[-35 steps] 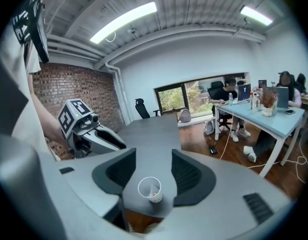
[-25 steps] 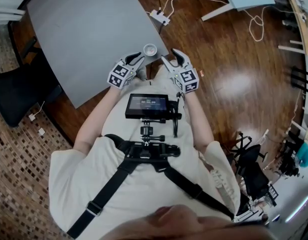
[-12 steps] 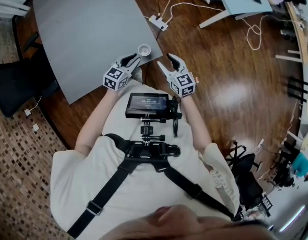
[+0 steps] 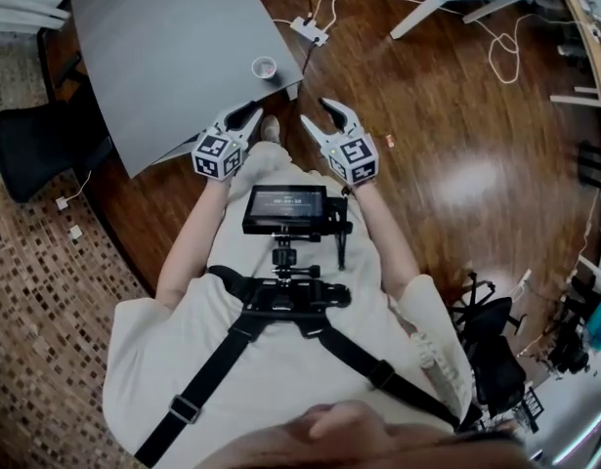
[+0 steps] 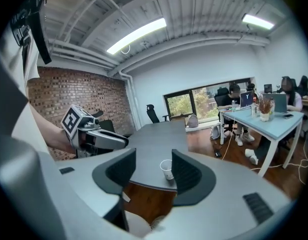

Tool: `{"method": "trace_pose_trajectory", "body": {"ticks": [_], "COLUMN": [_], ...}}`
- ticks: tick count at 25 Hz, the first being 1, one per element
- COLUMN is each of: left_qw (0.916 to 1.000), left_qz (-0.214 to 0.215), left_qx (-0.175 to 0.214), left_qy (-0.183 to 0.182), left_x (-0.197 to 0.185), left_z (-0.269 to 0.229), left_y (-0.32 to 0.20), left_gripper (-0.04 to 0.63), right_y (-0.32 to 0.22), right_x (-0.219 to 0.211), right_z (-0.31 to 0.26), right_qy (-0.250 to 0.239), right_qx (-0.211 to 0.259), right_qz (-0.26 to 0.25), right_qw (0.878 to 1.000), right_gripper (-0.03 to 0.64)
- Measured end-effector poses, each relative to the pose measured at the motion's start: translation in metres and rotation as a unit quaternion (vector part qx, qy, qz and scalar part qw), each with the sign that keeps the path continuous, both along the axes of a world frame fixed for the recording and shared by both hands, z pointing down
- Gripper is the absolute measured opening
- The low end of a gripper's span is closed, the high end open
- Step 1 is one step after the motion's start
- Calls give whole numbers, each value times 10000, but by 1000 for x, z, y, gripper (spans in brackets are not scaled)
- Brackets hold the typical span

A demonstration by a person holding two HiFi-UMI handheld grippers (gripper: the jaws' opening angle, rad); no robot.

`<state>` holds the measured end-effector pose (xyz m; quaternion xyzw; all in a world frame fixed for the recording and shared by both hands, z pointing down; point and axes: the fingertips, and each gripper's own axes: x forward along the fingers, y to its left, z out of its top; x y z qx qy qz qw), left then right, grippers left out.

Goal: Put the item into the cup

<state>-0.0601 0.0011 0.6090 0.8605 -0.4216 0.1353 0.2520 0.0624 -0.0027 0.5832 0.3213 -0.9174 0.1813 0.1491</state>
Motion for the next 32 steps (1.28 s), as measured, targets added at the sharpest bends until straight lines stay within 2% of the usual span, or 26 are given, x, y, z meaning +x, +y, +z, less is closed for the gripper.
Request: {"method": "trace_pose_trajectory", "body": {"ticks": [4,9,17,23,32], "left_qw": [9999,9991,9951,9930,9945], "left_qz": [-148,-421,-989,-1175,-1032], "left_qx": [78,-61,-2,106,-6], "left_qy": [1,-9,52,87,174], "left_x": [24,21,24,25,35], "left_z": [-11,13,1,-8,-5], "left_y": [45,79,169,195,201], "left_gripper": [89,89,89,89,89], "right_y": [43,62,134,158,171], "right_x": [20,18,33,32,44], "right_z": [-1,21,11,1,-10], "right_qy": [-49,-82,-147,-229,-286], "right_qx": [-3,-143,-91,48,-92], "right_qz": [-149,-299,-647,-763,-512], "right_qw": [9999,9994,9978,9968,9982], "right_gripper": [236,236,236,236,236]}}
